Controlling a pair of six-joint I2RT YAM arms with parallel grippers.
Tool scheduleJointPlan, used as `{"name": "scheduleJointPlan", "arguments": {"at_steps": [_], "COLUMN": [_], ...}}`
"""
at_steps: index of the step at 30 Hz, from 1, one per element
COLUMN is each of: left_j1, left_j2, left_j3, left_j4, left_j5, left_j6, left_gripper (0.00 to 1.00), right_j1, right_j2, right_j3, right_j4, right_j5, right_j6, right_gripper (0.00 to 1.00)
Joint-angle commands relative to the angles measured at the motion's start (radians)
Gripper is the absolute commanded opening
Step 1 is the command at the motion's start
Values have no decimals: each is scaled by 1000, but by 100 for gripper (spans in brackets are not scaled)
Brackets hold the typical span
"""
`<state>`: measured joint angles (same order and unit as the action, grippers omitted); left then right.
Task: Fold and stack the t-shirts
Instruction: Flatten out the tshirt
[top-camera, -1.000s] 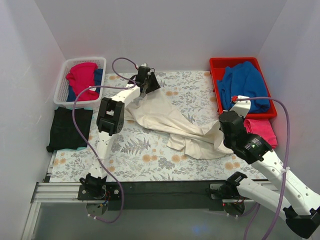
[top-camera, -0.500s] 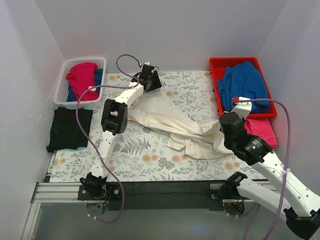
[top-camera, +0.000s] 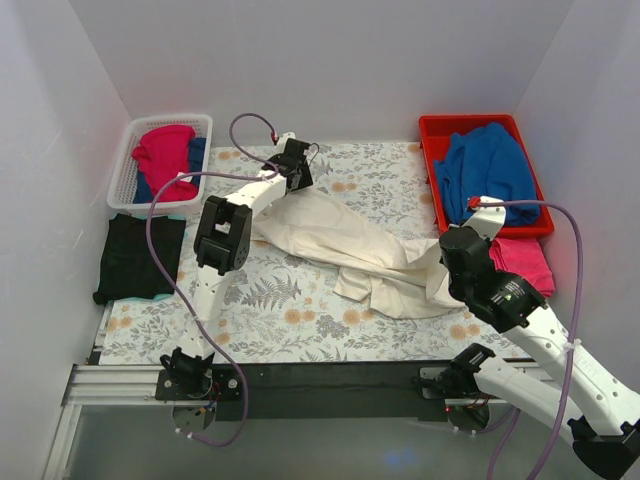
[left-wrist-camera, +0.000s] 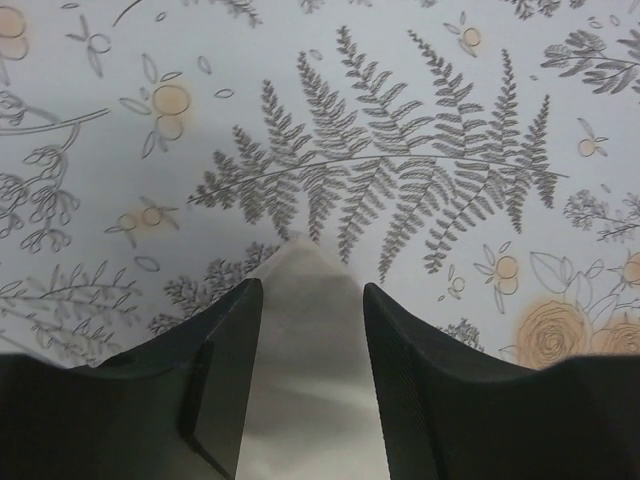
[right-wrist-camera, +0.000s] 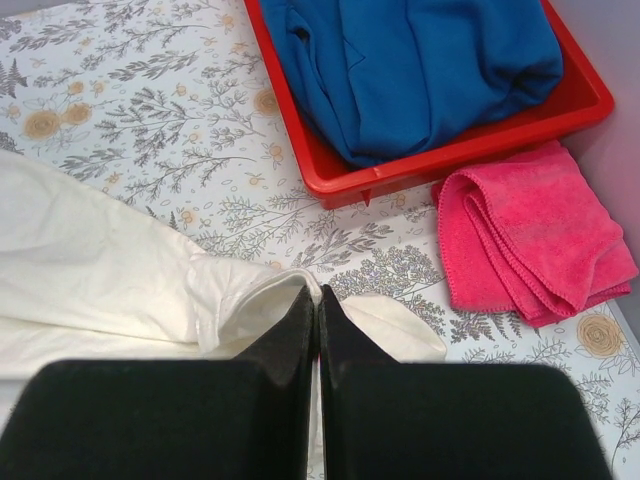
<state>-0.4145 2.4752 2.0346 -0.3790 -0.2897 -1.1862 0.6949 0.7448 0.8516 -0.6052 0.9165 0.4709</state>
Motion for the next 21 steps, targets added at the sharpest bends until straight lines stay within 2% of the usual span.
{"name": "scheduleJointPlan", "arguments": {"at_steps": [1,4,8,10,11,15,21], "left_j1": [14,14,16,14,14,16,16], "left_j2": [28,-18,2,14,22,19,16], "left_j3": [-174,-289,-298,-272,-266,-255,-234], "left_j4": [-252,-198,-195,-213,-219,-225,-238], "left_j5": [-74,-34,-11,-2,1,1,12], "left_j6": [7,-4,5,10,13,22,40], "left_gripper": [46,51,53,48,41,24,18], "right_j1": [2,0,0,0,0,0,0], "right_j2": [-10,-4,-2,-8,-12,-24,-24], "right_j3": [-13,-13,-11,-13,-14,-14,-6], "right_j4": [28,31,33,33,32,35,35], "right_j5": [18,13,8,7,8,13,9], "right_j6": [28,28,28,28,28,28,21], "right_gripper": [1,1,1,1,1,1,1]}}
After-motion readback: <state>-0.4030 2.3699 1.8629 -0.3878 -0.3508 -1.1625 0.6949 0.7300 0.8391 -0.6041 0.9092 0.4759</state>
